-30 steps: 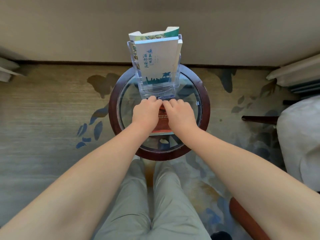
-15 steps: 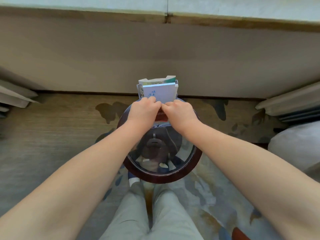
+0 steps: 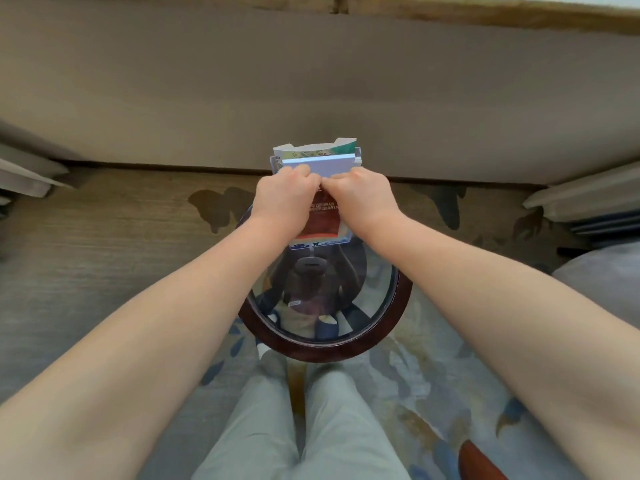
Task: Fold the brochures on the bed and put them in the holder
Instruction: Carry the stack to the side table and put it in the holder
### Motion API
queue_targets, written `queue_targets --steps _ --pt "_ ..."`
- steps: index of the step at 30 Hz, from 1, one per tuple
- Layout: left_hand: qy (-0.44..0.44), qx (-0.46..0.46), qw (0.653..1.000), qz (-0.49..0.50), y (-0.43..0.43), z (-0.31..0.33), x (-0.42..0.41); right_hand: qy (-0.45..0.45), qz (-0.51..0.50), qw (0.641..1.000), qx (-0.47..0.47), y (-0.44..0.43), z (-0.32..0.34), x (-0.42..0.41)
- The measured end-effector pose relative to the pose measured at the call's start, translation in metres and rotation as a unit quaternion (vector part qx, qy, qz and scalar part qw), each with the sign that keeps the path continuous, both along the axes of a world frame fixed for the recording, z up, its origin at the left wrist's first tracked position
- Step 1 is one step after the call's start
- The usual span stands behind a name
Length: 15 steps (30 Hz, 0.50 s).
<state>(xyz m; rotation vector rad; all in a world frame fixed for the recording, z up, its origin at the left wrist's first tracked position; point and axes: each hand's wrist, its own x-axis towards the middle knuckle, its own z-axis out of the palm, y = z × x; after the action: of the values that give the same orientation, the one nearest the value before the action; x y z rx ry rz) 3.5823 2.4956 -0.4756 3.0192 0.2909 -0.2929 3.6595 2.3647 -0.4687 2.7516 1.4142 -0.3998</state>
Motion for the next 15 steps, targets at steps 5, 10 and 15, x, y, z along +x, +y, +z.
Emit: queue_targets --steps 5,10,15 --pt "-0.005 0.004 1.0 0.022 0.004 0.008 0.011 -0.024 -0.012 1.0 0.007 0.006 0.008 0.014" --pt "-0.002 0.006 1.0 0.023 0.007 0.02 0.025 -0.043 -0.001 0.999 0.009 0.009 0.016 0.028" --pt "0.001 0.008 1.0 0.023 0.008 0.019 0.03 -0.034 -0.012 0.999 0.007 0.009 0.013 0.032"
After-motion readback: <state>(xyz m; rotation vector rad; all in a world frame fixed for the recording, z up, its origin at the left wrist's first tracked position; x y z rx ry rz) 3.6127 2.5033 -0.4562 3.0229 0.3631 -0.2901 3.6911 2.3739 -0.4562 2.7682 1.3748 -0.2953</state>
